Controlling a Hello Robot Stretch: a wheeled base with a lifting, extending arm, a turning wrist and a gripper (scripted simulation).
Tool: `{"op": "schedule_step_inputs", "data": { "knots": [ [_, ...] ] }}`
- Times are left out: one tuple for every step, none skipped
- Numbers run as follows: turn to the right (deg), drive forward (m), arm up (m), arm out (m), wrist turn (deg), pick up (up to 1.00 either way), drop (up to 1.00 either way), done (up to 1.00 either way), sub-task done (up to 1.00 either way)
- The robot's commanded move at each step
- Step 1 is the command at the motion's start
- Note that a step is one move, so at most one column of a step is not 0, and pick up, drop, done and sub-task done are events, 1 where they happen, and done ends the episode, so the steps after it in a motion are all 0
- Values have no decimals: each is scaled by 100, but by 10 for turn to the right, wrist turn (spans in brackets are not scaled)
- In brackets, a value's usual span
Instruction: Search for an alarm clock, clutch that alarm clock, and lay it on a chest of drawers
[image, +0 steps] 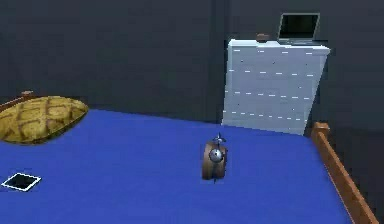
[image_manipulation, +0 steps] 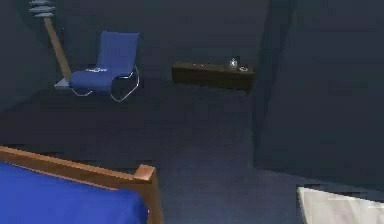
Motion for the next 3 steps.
{"op": "schedule_step_inputs", "data": {
  "knots": [
    [-450,0,0,0,0,0,0,0,0],
    [-330,0,0,0,0,0,0,0,0],
    [0,0,50,0,0,0,0,0,0]
  ]
}}
